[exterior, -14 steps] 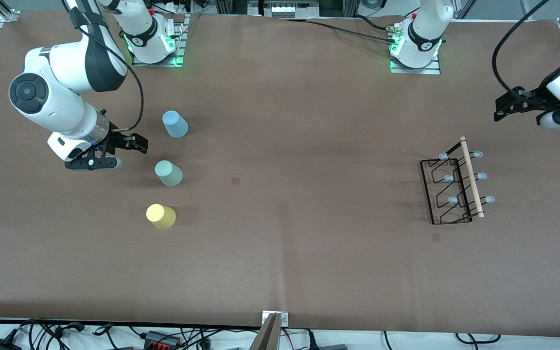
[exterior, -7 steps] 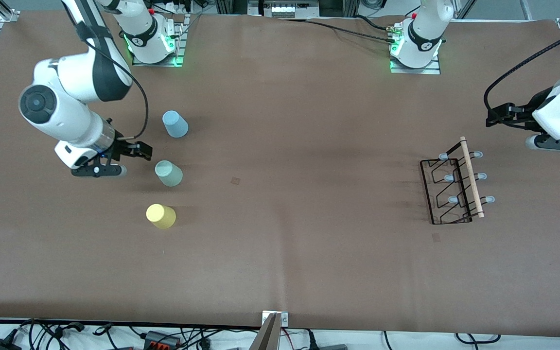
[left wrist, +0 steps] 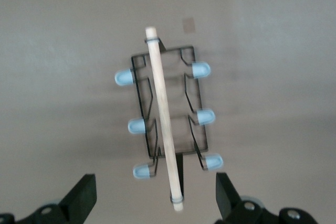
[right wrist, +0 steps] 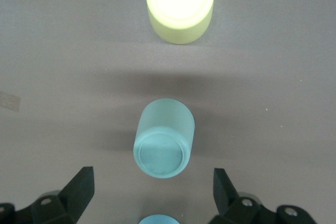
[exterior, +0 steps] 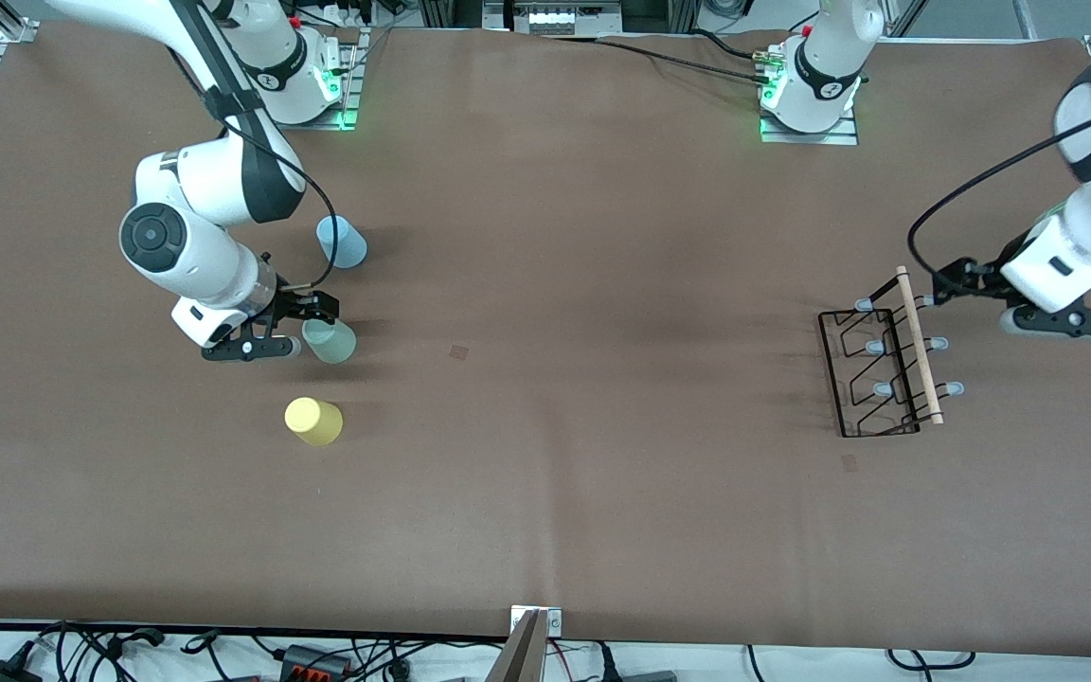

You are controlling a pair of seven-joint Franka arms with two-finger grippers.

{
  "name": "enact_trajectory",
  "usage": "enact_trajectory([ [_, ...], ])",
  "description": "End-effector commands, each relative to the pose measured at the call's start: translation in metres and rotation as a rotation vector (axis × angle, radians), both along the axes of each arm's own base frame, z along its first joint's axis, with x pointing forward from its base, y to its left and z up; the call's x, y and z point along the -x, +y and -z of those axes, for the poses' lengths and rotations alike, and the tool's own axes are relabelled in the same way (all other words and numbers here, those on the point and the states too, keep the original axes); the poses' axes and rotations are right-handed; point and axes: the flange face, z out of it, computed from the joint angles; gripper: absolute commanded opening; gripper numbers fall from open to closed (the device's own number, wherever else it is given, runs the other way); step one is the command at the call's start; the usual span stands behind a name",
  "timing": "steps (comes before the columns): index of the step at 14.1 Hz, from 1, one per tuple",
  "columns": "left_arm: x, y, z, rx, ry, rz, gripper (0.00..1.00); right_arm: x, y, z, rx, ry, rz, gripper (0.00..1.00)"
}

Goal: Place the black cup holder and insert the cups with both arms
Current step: 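Grasp the teal cup with the right gripper while the left gripper grasps the rack handle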

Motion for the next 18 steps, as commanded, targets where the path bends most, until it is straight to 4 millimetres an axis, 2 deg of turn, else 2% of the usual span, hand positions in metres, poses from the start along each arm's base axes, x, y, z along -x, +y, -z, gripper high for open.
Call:
enact_trajectory([
  [1,0.014,-0.003,0.024,-0.016,-0.057,0.006,1.0,0.016,-0.002,0.022,-0.01,-0.041,0.024,1.0],
  [3,0.018,-0.007,0.054,-0.012,-0.1,0.006,0.97,0.022,-0.003,0.034,-0.017,-0.068,0.028,1.0],
  [4,0.02,-0.005,0.073,-0.009,-0.117,0.004,0.91,0.024,-0.004,0.04,-0.019,-0.079,0.028,1.0],
  [6,0.023,-0.005,0.092,-0.005,-0.107,0.0,0.72,0.026,-0.002,0.048,-0.019,-0.07,0.025,1.0],
  [7,0.022,-0.005,0.097,-0.004,-0.099,0.0,0.62,0.028,0.006,0.049,-0.02,-0.069,0.011,1.0],
  [9,0.022,-0.004,0.105,-0.003,-0.086,-0.003,0.47,0.027,0.005,0.054,-0.024,-0.079,0.015,1.0],
  [11,0.02,-0.002,0.116,-0.001,-0.07,-0.007,0.45,0.028,0.005,0.061,-0.023,-0.072,0.014,1.0],
  [13,0.018,-0.002,0.12,0.0,-0.086,-0.006,0.37,0.026,0.003,0.063,-0.024,-0.079,0.017,1.0],
  [16,0.016,-0.001,0.123,0.0,-0.081,-0.006,0.15,0.025,0.002,0.063,-0.025,-0.082,0.02,1.0],
  [18,0.014,-0.001,0.118,-0.001,-0.091,-0.003,0.07,0.024,0.0,0.068,-0.027,-0.087,0.022,1.0],
])
